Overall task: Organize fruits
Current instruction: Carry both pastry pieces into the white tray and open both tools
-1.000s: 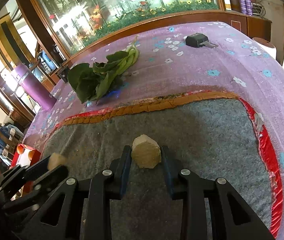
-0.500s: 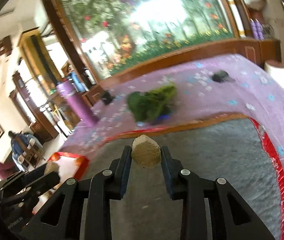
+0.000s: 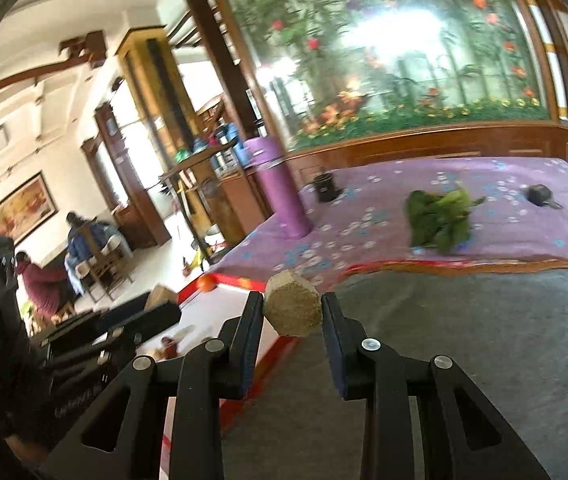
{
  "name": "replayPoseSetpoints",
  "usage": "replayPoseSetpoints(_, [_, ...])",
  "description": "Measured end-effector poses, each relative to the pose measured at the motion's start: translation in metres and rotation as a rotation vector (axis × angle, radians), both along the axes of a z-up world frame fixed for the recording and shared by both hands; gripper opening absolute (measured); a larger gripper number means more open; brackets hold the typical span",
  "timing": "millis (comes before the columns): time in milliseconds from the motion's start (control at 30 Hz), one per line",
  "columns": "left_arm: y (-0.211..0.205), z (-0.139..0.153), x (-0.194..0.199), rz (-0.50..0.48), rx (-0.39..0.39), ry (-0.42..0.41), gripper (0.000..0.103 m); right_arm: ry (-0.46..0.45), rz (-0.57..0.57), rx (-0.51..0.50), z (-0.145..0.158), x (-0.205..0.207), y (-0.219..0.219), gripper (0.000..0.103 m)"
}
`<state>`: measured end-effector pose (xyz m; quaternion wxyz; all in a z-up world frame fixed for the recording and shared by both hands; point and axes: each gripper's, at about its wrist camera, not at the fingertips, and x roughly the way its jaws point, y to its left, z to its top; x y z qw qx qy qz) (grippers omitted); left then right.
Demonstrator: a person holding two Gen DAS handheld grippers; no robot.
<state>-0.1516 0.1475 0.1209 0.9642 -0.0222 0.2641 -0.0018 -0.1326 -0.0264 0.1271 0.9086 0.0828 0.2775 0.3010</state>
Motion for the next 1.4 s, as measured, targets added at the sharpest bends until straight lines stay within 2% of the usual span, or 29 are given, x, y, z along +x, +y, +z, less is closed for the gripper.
replayPoseSetpoints(300, [0.059,-0.019,0.001,0.177,0.016,0.019,0.028,0.026,0.129,-0.042,-0.014,-0.014,0.064,0.03])
replayPoseSetpoints(467, [0.072,-0.026,0.002,0.223,0.025,0.022,0.028,0.042,0.166,-0.063,-0.02,-0.015,0.079,0.03])
replayPoseSetpoints(933, [0.084,-0.033,0.002,0.252,0.03,0.039,0.028,0.043,0.245,-0.107,-0.023,-0.018,0.117,0.03])
replayPoseSetpoints(1400, [0.088,-0.041,0.006,0.267,0.023,0.064,0.028,0.109,0.247,-0.124,-0.044,-0.013,0.128,0.03])
